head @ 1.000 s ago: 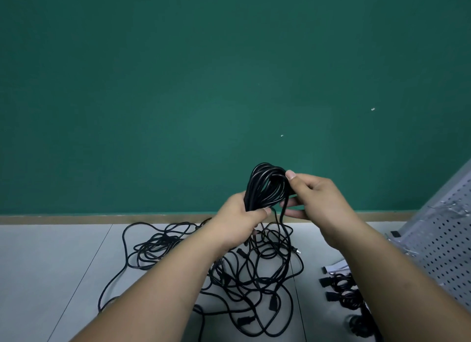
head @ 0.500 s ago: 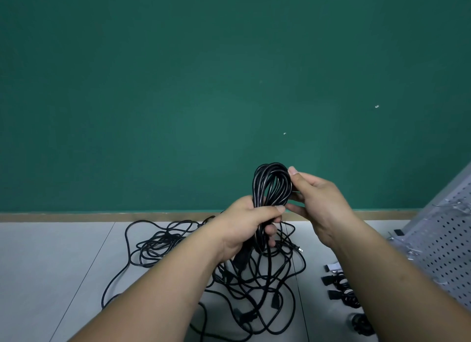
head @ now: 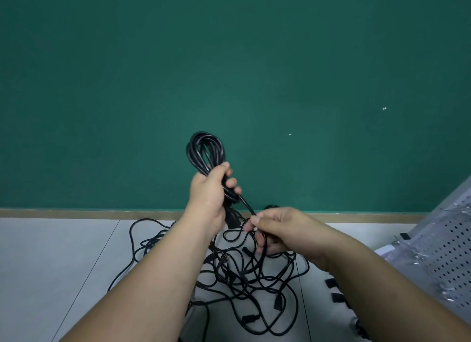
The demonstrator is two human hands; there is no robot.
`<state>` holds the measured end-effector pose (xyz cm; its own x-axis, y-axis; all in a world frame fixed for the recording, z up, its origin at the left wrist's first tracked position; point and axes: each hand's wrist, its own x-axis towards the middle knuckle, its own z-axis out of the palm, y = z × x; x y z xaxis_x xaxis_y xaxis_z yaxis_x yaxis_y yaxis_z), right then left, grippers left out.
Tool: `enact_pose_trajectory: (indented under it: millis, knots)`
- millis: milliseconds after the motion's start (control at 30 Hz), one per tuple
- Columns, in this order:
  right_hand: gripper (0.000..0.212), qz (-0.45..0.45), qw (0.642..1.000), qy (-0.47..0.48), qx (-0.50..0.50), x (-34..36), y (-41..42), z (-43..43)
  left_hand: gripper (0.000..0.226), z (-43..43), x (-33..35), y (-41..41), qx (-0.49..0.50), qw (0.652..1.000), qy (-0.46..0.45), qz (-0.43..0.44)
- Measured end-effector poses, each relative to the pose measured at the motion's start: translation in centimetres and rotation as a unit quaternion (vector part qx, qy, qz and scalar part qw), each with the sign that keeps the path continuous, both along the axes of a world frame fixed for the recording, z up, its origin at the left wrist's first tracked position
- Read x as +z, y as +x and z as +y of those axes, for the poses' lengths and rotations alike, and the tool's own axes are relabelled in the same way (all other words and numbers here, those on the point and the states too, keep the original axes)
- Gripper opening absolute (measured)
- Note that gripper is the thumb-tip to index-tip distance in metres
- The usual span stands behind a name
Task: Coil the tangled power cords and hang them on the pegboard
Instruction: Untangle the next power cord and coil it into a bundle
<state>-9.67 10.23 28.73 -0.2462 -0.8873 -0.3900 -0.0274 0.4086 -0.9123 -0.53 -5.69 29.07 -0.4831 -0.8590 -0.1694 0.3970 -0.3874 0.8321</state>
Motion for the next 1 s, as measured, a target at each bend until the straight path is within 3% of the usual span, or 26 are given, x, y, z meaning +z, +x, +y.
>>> enact_pose_trajectory:
  millis: [133, 267, 400, 500, 600, 700, 767, 867, 1000]
  knots:
    - [0.024, 0.021, 0.999, -0.016, 0.038, 1.2, -0.4, 0.3, 0.007, -2.6, -0.2, 1.0, 0.121, 0.983, -0.081, -0.109]
    - [0.016, 0.056, 0.995, -0.049, 0.065, 3.6, -1.3, 1.4, 0.010, -3.9, 0.2, 2.3, 0.164, 0.912, -0.255, -0.275]
    - [0.014, 0.166, 0.976, -0.140, -0.010, 4.4, -2.2, 2.2, 0.013, -3.5, -0.1, 2.4, 0.042, 0.852, -0.351, -0.387]
    - [0.013, 0.303, 0.923, -0.211, -0.108, 3.4, -2.8, 1.9, 0.025, -2.1, -0.7, 1.9, -0.110, 0.837, -0.374, -0.383]
    - [0.010, 0.375, 0.871, -0.262, -0.182, 3.0, -3.0, 1.5, 0.039, 0.7, -0.7, 1.1, -0.201, 0.845, -0.367, -0.334]
    - [0.008, 0.407, 0.836, -0.286, -0.230, 2.8, -3.3, 1.1, 0.055, 3.3, -0.4, 0.3, -0.256, 0.882, -0.280, -0.280]
    - [0.009, 0.416, 0.826, -0.287, -0.248, 2.9, -3.5, 1.1, 0.059, 4.7, -0.2, 0.0, -0.299, 0.906, -0.184, -0.235]
    - [0.009, 0.426, 0.822, -0.280, -0.254, 2.9, -3.5, 1.0, 0.073, 6.0, 0.3, 0.0, -0.352, 0.913, -0.086, -0.190]
    - [0.009, 0.418, 0.831, -0.258, -0.260, 2.8, -3.8, 1.1, 0.076, 6.6, 0.6, 0.2, -0.406, 0.899, -0.053, -0.156]
